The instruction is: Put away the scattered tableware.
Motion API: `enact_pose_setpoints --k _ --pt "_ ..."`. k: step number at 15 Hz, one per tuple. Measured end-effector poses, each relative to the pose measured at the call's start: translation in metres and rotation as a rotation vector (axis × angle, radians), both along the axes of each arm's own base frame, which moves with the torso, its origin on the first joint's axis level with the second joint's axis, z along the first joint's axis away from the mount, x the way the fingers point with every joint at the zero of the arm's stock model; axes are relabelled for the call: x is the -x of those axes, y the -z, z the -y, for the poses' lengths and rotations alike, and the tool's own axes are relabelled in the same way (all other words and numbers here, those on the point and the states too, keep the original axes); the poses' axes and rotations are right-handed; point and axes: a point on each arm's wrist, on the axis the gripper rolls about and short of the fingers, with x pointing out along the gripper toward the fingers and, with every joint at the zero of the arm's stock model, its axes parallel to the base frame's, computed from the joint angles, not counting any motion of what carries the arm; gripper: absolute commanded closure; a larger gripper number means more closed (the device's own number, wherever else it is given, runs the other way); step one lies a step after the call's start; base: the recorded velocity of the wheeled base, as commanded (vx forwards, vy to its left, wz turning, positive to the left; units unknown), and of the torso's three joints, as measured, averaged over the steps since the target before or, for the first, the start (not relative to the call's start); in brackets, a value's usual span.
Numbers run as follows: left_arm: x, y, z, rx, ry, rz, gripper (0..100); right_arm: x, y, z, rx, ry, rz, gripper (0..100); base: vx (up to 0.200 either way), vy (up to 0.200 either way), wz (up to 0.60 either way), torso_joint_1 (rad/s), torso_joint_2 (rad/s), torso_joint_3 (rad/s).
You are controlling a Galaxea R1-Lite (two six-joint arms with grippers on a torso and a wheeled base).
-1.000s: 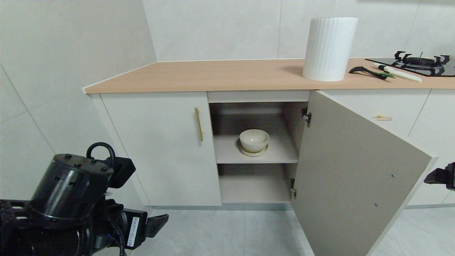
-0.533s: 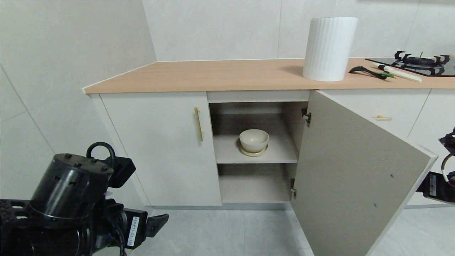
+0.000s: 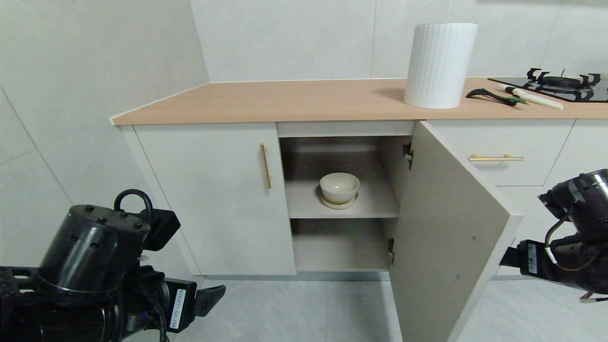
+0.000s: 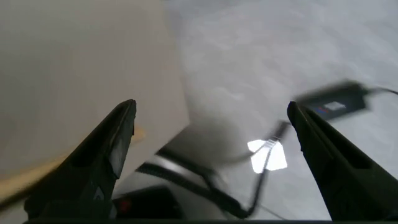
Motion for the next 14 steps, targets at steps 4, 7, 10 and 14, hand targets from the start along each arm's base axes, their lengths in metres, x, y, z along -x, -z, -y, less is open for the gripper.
enact_pose_setpoints --k 4,7,10,14 --pt "0.0 -0.002 -0.001 0.011 -0.007 0.009 0 -0.006 0.008 -0.03 -0.032 -0.084 0.022 0 0.0 0.0 0.0 0.0 0.0 0.0" --pt "-0.003 -0.007 0.001 0.052 -0.02 0.054 0 -0.014 0.01 -0.049 -0.064 -0.161 0.073 0 0.0 0.0 0.0 0.0 0.0 0.0" --pt "-0.003 -0.006 0.001 0.06 -0.025 0.056 0 -0.033 0.008 -0.063 -0.074 -0.275 0.105 0 0.0 0.0 0.0 0.0 0.0 0.0" --pt "0.0 -0.008 0.0 0.083 0.007 0.054 0 -0.064 -0.002 -0.081 -0.119 -0.393 0.14 0 0.0 0.0 0.0 0.0 0.0 0.0"
